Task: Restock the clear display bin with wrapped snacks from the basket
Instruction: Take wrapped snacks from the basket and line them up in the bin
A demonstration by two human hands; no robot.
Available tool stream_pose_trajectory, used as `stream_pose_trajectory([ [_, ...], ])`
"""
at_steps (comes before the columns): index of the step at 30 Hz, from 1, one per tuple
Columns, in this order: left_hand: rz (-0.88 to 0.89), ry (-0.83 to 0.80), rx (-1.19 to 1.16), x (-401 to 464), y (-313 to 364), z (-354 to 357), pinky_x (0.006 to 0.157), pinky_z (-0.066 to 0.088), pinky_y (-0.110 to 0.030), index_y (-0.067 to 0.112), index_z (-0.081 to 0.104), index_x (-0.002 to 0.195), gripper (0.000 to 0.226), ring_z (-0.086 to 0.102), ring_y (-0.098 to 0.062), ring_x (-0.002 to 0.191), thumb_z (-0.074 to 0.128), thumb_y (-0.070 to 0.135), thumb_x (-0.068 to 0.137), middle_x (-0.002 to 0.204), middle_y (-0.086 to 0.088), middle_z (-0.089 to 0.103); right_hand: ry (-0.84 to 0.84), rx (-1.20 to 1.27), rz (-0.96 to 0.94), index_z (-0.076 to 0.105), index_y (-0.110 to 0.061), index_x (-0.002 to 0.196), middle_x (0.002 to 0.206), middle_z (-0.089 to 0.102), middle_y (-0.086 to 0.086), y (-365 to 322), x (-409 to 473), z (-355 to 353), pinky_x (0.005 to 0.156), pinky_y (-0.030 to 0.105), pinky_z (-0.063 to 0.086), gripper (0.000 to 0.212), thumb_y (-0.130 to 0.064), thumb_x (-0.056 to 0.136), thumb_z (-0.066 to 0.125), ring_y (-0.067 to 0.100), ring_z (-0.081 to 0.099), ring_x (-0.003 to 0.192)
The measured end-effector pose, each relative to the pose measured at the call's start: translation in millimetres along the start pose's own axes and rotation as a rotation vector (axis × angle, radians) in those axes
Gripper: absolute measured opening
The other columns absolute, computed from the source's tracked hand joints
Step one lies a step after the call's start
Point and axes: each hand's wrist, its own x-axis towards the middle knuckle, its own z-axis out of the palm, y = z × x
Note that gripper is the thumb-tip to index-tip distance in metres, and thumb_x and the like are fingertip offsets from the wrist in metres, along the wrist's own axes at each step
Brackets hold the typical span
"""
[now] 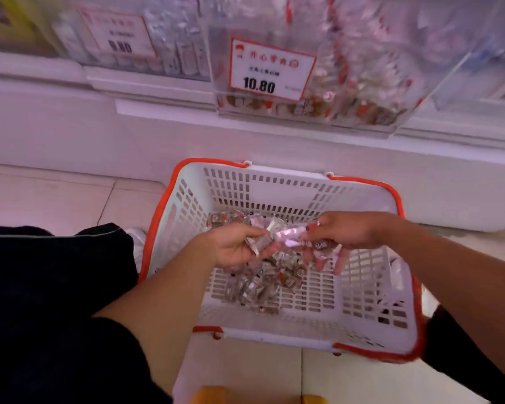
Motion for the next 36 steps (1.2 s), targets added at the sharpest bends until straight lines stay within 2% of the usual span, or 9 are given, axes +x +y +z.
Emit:
stream_pose_trajectory([
  [5,0.051,-0.129,0.353,-55,45,77,0.077,0.062,-0.033,-0.008,0.061,0.118,0.031,0.074,-0.025,0.087,0.059,0.009,0.092,0.109,-0.022,0.07,0.03,-0.221,-0.045,0.065,-0.02,0.122,0.101,0.074,0.009,-62,-101,-15,0.059,0.042,0.06,0.031,-0.037,0.098,0.057,0.031,0.073,0.084],
  [8,0.16,-0.114,0.582,-99,74,123,0.069,0.062,-0.032,-0.007,0.051,0.134,0.061,0.072,-0.018,0.076,0.067,0.021,0.082,0.089,-0.011,0.071,0.209,-0.237,-0.167,0.067,-0.009,0.099,0.093,0.074,0.011,-88,-151,-10,0.054,0.04,0.058,0.022,-0.026,0.1,0.053,0.034,0.073,0.074],
  [11,0.258,-0.091,0.702,-141,90,161,0.067,0.061,-0.04,0.006,0.051,0.136,0.066,0.07,-0.016,0.073,0.069,0.032,0.078,0.078,-0.002,0.07,0.342,-0.166,-0.3,0.067,-0.002,0.087,0.088,0.073,0.015,-110,-186,-2,0.053,0.037,0.058,0.026,-0.017,0.098,0.048,0.032,0.07,0.065],
  [16,0.406,-0.086,0.755,-186,92,188,0.064,0.06,-0.036,0.015,0.054,0.132,0.06,0.072,-0.022,0.084,0.074,0.035,0.079,0.11,-0.01,0.059,0.491,0.06,-0.441,0.064,0.011,0.092,0.076,0.071,0.02,-137,-201,9,0.038,0.022,0.046,0.033,-0.017,0.092,0.047,0.027,0.063,0.046],
  [20,0.52,-0.043,0.843,-197,90,193,0.06,0.057,-0.029,0.032,0.058,0.122,0.067,0.07,-0.013,0.083,0.088,0.032,0.063,0.102,0.002,0.067,0.52,0.106,-0.471,0.062,0.016,0.096,0.069,0.068,0.019,-151,-193,12,0.033,0.017,0.035,0.038,-0.019,0.092,0.046,0.023,0.057,0.04],
  [23,0.599,0.013,0.93,-192,91,197,0.06,0.057,-0.031,0.033,0.049,0.127,0.071,0.07,-0.008,0.088,0.086,0.022,0.067,0.116,0.002,0.066,0.547,0.075,-0.443,0.066,0.005,0.078,0.064,0.066,0.019,-153,-187,15,0.034,0.016,0.03,0.035,-0.021,0.091,0.048,0.021,0.053,0.036],
  [26,0.607,0.003,0.952,-184,88,198,0.062,0.06,-0.034,0.031,0.043,0.132,0.073,0.069,-0.016,0.097,0.082,0.005,0.077,0.126,-0.003,0.061,0.548,0.071,-0.408,0.068,-0.015,0.062,0.059,0.064,0.014,-156,-181,22,0.034,0.014,0.025,0.041,-0.03,0.094,0.049,0.017,0.044,0.032],
  [32,0.62,-0.069,0.715,-178,90,200,0.064,0.06,-0.026,0.006,0.066,0.115,0.026,0.073,-0.021,0.092,0.065,-0.001,0.09,0.102,-0.017,0.074,0.542,0.228,-0.438,0.065,-0.02,0.055,0.051,0.052,0.005,-161,-181,18,0.036,0.013,0.024,0.069,-0.071,0.088,0.034,0.012,0.037,0.034],
  [36,0.614,-0.111,0.488,-180,96,201,0.064,0.06,-0.025,0.006,0.069,0.117,0.034,0.073,-0.016,0.084,0.066,0.007,0.084,0.097,-0.008,0.076,0.626,0.444,-0.516,0.06,-0.017,0.065,0.055,0.048,0.007,-160,-182,15,0.039,0.013,0.02,0.062,-0.064,0.092,0.031,0.011,0.025,0.037],
])
